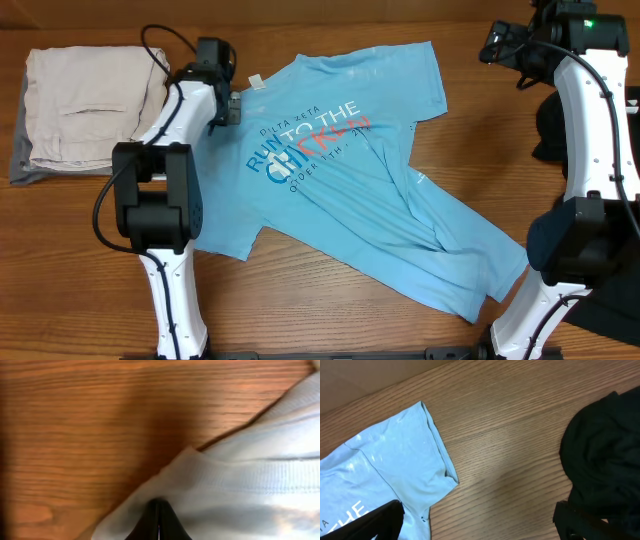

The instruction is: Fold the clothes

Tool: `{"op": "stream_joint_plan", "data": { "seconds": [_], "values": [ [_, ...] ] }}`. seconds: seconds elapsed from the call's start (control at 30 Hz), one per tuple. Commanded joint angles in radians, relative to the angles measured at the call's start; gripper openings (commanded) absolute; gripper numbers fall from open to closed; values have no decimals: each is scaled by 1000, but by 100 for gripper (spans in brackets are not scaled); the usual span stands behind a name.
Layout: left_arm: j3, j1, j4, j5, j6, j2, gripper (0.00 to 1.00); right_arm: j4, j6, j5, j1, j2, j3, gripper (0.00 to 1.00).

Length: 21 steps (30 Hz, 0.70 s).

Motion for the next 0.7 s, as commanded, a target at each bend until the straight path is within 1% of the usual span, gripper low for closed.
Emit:
{"op": "stream_joint_plan", "data": {
  "seconds": [0.0, 0.23, 0.33, 0.5, 0.63, 0.67],
  "values": [
    [-6, 52, -65, -2, -22, 25, 4, 6, 8, 7, 3, -5, 0, 100],
    [-95, 166, -87, 4, -56, 25, 4, 6, 8, 7, 3, -5, 0, 100],
    [-95, 191, -99, 14, -63, 21, 4, 6, 8, 7, 3, -5, 0, 100],
    [-32, 172, -117, 18, -59, -12, 4, 6, 8, 7, 3, -5, 0, 100],
    [51, 113, -119, 52, -59, -80, 6, 5, 8, 7, 3, -5, 0, 100],
    [80, 90, -117, 74, -59, -101, 4, 6, 8, 7, 3, -5, 0, 100]
  ]
}}
